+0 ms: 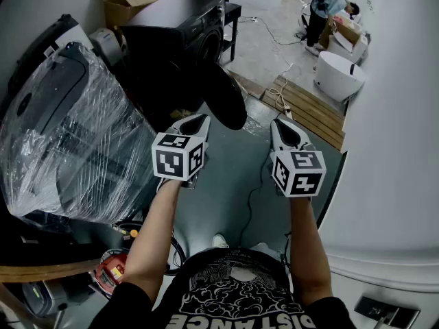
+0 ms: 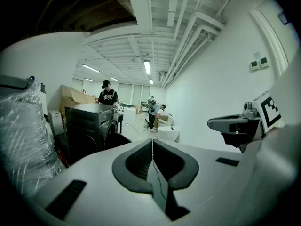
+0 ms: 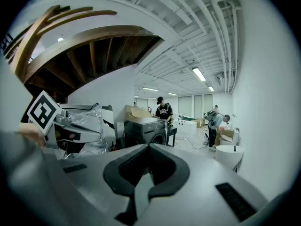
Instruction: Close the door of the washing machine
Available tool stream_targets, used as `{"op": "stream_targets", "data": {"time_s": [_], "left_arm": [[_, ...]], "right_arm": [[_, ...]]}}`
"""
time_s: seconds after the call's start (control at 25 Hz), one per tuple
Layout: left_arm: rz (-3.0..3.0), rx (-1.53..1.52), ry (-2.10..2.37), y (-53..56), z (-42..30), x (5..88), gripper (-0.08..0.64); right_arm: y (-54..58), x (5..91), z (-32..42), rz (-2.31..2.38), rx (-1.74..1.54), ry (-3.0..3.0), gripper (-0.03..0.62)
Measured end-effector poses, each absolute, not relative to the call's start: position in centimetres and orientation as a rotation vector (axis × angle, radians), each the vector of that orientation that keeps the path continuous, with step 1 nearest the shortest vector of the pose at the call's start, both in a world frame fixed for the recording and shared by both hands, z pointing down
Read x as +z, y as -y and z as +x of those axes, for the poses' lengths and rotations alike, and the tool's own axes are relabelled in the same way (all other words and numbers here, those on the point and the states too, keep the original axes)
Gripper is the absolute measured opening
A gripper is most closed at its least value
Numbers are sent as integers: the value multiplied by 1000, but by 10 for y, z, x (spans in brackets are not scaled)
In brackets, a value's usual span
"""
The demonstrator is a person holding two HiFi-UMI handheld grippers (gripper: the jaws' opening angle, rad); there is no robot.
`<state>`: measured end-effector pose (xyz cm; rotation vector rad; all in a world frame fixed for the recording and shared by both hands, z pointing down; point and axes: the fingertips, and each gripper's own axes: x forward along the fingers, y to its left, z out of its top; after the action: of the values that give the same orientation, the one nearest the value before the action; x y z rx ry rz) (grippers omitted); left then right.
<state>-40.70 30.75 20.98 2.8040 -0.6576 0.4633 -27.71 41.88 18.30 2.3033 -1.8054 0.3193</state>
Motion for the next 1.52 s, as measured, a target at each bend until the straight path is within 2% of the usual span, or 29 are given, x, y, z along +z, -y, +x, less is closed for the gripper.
{"op": "stream_targets", "data": {"time_s": [0.72, 1.2, 1.36, 1.52], "left_arm": [[2790, 526, 622, -293, -376, 236, 31], [2706, 568, 776, -257, -304, 257, 31], [2684, 587, 833, -246, -278, 256, 31], [2665, 595, 886, -238, -257, 256, 32]], "right_arm": [[-391, 218, -265, 2221, 339, 1817, 21], [-335, 258, -199, 2052, 444, 2011, 25], [-316, 265, -177, 1982, 468, 2071, 67], [-302, 272, -161, 1912, 479, 2123, 78]]}}
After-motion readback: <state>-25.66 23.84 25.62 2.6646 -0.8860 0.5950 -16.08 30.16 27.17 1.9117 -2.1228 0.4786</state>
